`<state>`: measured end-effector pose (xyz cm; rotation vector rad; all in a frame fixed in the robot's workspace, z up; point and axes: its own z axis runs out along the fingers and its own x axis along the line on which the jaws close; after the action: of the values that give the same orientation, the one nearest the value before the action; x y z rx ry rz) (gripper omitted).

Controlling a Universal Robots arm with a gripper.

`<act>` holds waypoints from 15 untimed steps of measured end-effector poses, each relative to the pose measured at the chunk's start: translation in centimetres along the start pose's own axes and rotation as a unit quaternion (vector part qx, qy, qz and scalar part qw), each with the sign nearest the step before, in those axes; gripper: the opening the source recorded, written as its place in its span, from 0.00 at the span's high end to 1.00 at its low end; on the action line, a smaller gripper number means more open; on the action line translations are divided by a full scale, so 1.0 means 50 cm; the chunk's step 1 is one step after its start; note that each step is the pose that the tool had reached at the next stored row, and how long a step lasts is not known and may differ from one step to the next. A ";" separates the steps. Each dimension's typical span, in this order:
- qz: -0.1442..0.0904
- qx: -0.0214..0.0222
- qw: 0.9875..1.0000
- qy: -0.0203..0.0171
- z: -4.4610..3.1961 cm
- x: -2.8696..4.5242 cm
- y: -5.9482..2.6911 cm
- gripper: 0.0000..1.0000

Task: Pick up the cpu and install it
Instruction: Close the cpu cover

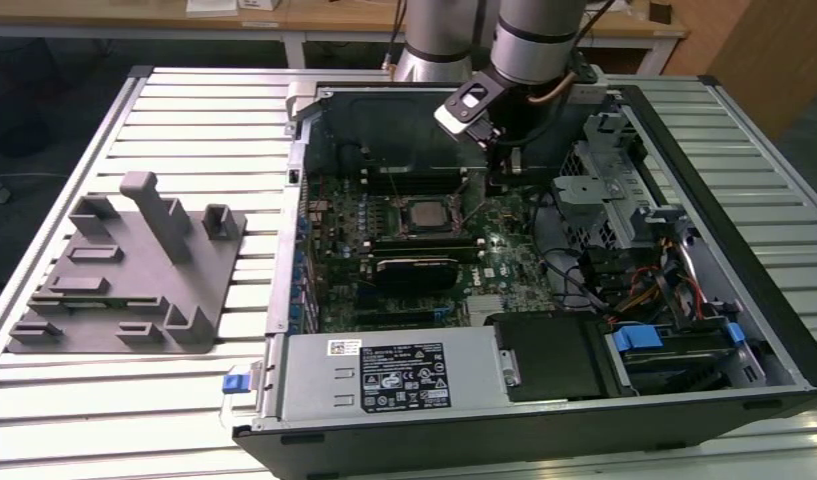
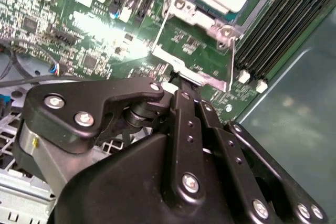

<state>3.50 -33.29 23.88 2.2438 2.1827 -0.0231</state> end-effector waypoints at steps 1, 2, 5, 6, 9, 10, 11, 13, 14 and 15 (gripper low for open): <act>0.000 0.000 1.000 0.000 0.000 0.000 -0.005 0.89; 0.000 0.000 1.000 0.000 0.000 0.000 -0.009 0.89; 0.000 0.000 1.000 0.000 0.000 -0.001 -0.024 0.89; 0.000 0.000 1.000 0.000 0.000 -0.001 -0.029 0.89; 0.000 0.000 1.000 0.000 0.000 -0.001 -0.045 0.89; 0.000 0.000 1.000 0.000 0.000 -0.001 -0.051 0.89; 0.000 0.000 1.000 0.000 0.000 -0.002 -0.056 0.89; 0.000 -0.001 1.000 0.000 0.000 -0.002 -0.067 0.89; 0.000 -0.001 1.000 0.000 0.000 -0.002 -0.073 0.89; 0.000 -0.001 1.000 0.000 0.000 -0.002 -0.078 0.89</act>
<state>-0.41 -33.28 23.88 2.2432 2.1822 -0.0218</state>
